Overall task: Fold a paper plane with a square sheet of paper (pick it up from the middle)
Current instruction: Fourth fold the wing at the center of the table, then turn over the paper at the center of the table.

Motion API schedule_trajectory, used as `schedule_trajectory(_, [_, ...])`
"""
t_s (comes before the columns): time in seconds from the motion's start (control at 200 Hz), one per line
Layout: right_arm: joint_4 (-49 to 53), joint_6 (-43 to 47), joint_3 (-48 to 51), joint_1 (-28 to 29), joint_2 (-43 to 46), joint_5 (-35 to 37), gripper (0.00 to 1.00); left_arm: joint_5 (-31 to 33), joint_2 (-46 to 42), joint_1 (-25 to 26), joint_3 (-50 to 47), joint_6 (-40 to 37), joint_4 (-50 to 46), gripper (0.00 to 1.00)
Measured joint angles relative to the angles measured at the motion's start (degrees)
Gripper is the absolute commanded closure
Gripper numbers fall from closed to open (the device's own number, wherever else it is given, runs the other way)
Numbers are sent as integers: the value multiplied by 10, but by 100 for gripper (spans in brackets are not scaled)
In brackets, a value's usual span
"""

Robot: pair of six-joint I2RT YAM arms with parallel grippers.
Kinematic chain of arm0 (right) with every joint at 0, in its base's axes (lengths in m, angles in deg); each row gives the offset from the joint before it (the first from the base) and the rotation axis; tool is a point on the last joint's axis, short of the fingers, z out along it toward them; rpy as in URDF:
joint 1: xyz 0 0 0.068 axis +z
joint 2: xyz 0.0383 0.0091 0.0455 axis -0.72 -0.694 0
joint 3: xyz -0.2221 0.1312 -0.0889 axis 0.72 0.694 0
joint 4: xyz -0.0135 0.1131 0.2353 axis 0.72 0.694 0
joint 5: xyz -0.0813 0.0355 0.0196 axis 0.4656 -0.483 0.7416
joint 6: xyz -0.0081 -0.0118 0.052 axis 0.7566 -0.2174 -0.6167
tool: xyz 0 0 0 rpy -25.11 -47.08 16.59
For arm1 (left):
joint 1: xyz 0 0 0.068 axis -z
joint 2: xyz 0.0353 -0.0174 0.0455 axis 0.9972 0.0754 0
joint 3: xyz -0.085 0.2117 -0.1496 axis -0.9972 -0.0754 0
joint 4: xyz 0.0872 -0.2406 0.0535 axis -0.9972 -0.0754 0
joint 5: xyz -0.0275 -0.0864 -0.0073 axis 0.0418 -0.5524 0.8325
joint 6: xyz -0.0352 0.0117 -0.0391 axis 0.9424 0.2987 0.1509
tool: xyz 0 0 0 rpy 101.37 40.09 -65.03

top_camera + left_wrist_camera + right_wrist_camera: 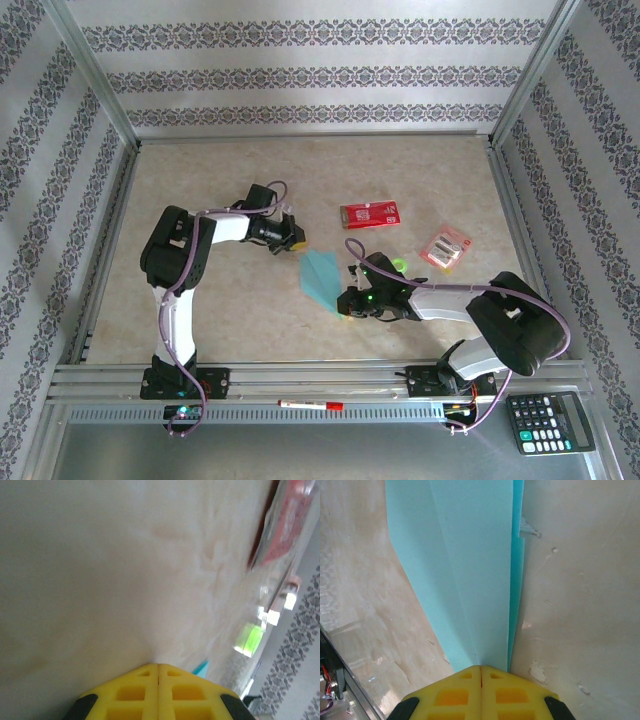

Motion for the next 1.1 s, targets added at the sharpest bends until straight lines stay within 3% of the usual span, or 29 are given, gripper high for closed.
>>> schedule_trajectory(0.09, [13, 3, 0, 0, 7, 0, 99, 26, -10, -16, -5, 1, 11, 85])
schedule_trajectory(0.25, [69, 25, 0, 0, 40, 0, 84, 62, -90, -35, -71, 10, 33, 75])
schedule_trajectory(0.425, [109, 46, -1, -22, 143, 31, 69, 66, -199, 7, -158, 14, 54, 68])
schedule_trajectory(0.52, [109, 51, -14, -28, 152, 61, 61, 64, -224, 27, -191, 14, 58, 67])
schedule_trajectory(0.914, [79, 77, -73, -30, -2, 79, 60, 65, -226, 30, -216, 20, 61, 66])
schedule_trajectory(1.104, [64, 75, -73, -30, -14, 77, 70, 65, -226, 30, -216, 21, 61, 66])
